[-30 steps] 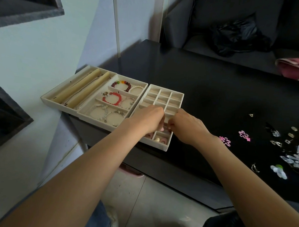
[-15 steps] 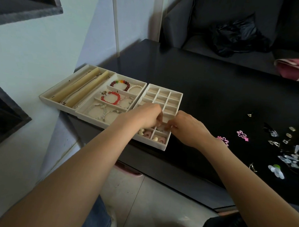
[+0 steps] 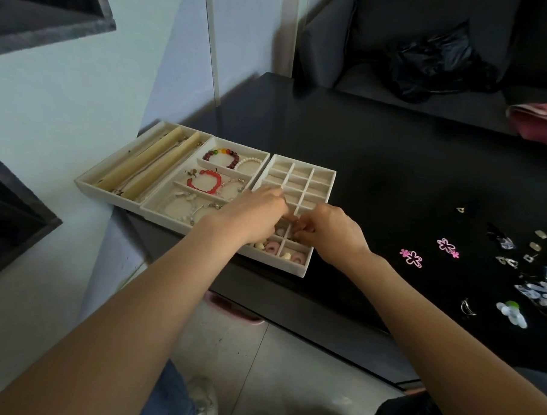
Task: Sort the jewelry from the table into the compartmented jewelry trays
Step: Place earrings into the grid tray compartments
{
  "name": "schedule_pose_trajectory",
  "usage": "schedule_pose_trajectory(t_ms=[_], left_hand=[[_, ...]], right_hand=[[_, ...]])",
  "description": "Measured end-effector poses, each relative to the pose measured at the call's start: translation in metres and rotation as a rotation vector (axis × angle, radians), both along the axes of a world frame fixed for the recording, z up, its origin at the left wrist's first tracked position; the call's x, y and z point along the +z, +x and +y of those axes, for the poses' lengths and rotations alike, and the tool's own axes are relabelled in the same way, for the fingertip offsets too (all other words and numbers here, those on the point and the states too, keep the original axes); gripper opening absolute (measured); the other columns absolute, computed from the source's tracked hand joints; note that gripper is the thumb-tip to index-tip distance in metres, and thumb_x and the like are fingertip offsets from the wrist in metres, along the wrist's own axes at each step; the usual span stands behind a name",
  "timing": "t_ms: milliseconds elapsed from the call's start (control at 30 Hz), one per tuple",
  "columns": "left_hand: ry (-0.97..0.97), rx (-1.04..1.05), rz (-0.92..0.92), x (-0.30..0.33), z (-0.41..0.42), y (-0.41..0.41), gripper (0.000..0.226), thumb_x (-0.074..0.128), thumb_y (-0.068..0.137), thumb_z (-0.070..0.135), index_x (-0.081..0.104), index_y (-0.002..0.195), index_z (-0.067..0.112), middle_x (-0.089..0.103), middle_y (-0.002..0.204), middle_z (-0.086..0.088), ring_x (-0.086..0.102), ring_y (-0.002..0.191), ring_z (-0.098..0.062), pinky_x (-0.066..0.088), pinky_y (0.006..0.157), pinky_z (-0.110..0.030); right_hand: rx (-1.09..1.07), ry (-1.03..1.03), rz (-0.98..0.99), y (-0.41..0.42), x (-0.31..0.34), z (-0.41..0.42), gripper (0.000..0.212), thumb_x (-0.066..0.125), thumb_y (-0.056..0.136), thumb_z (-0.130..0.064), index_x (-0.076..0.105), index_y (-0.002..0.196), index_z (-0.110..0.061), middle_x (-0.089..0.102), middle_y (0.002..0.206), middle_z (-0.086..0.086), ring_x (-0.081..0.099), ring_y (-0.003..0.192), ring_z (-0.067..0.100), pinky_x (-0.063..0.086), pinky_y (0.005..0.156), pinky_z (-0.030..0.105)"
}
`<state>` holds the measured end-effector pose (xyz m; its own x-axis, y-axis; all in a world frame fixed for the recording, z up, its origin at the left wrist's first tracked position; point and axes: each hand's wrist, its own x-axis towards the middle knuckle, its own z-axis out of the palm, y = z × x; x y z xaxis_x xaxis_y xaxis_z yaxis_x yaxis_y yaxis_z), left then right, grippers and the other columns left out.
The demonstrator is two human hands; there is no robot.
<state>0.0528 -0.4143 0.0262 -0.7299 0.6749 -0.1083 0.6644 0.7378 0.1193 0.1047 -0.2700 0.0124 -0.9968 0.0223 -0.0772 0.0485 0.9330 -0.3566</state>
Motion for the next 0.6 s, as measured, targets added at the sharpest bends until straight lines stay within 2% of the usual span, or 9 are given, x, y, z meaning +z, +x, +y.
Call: schedule_pose_trajectory(t_ms=[267,467,600], left_hand=[[0.023,-0.007,0.027,0.004,-0.004,0.001,0.044,0.049,0.087,-0.002,0.060,0.124,0.018,0.045,0.132,0.000,0.041,0.122,-0.017,0.039,0.099,-0.033],[0.019,-0.005,0.022,0.003,-0.005,0.000,0.045,0.049,0.086,-0.003,0.059,0.125,0.017,0.044,0.134,-0.001,0.042,0.121,-0.016,0.038,0.097,-0.031],[-0.001,-0.004,0.037,0.002,-0.003,0.001,0.044,0.050,0.086,-0.003,0.058,0.125,0.016,0.044,0.134,-0.001,0.040,0.123,-0.017,0.038,0.102,-0.035]], right_hand=[[0.008,0.064,0.104,0.005,-0.008,-0.005,0.016,0.059,0.091,-0.027,0.067,0.104,-0.020,0.056,0.107,0.000,0.058,0.094,0.019,0.039,0.067,0.027],[0.045,-0.001,0.075,0.005,0.001,0.004,0.015,0.060,0.091,-0.024,0.070,0.102,-0.025,0.054,0.102,-0.004,0.057,0.093,0.013,0.051,0.077,0.030],[0.059,-0.002,0.071,0.006,0.003,0.005,0.015,0.059,0.091,-0.025,0.070,0.102,-0.025,0.050,0.095,-0.009,0.056,0.090,0.012,0.051,0.076,0.030]])
